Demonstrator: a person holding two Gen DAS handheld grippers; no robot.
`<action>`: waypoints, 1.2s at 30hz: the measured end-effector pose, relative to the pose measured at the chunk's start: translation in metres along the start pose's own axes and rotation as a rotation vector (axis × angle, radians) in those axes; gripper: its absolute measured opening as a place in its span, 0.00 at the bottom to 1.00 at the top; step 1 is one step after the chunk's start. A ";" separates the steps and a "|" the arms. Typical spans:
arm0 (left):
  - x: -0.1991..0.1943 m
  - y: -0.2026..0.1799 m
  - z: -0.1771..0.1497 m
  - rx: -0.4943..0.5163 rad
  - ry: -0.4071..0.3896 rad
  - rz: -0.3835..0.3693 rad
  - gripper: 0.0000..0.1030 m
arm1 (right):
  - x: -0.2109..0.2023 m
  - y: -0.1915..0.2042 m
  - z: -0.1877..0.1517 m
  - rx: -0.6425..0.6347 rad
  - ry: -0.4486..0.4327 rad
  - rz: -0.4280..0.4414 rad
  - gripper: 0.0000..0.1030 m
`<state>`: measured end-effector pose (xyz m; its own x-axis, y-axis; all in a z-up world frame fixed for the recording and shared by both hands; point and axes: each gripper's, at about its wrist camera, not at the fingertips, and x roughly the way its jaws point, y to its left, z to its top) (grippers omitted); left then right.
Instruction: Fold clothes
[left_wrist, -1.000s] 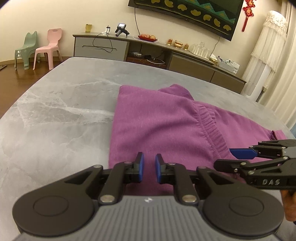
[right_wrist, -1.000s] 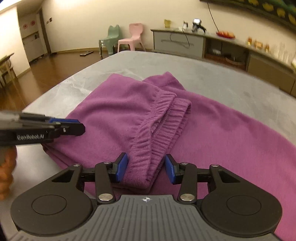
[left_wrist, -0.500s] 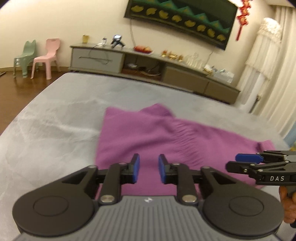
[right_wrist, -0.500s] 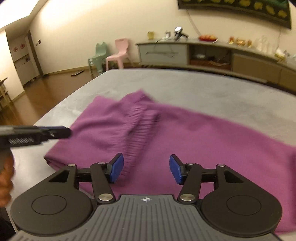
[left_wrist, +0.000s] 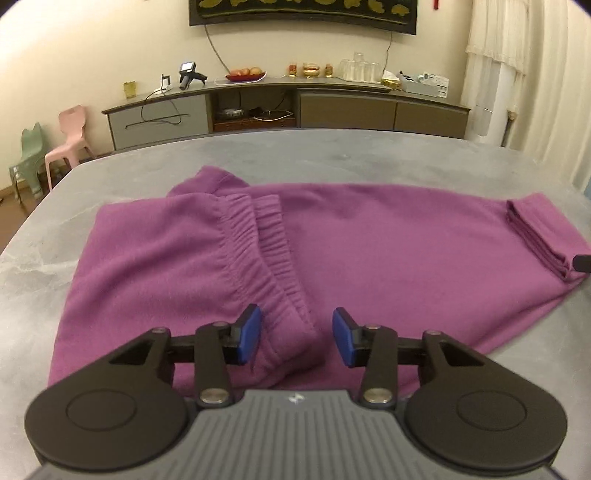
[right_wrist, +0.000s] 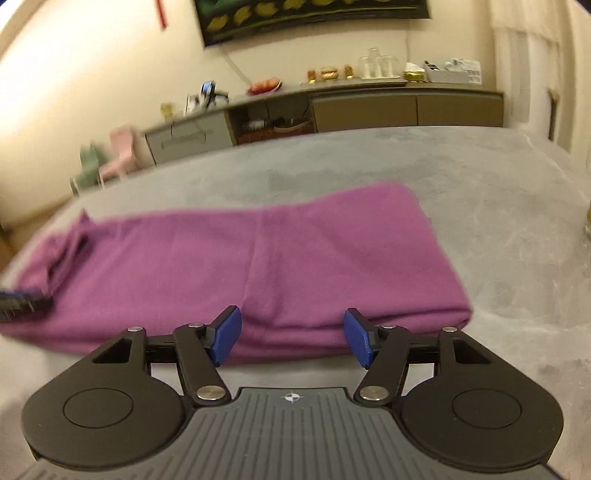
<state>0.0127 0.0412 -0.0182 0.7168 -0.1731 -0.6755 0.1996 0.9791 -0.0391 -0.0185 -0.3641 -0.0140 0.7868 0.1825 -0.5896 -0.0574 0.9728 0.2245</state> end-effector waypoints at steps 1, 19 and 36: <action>-0.007 -0.001 0.005 -0.036 -0.015 -0.030 0.41 | -0.003 -0.009 0.002 0.027 -0.014 0.010 0.71; 0.044 -0.238 0.111 0.093 0.059 -0.388 0.71 | 0.017 -0.060 0.006 0.064 0.004 -0.098 0.57; 0.048 -0.255 0.107 0.198 0.042 -0.282 0.12 | -0.031 0.044 -0.013 -0.394 -0.367 0.035 0.16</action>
<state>0.0678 -0.2286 0.0381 0.5878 -0.4252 -0.6883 0.5142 0.8531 -0.0879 -0.0538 -0.3251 0.0038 0.9394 0.2221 -0.2613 -0.2577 0.9599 -0.1107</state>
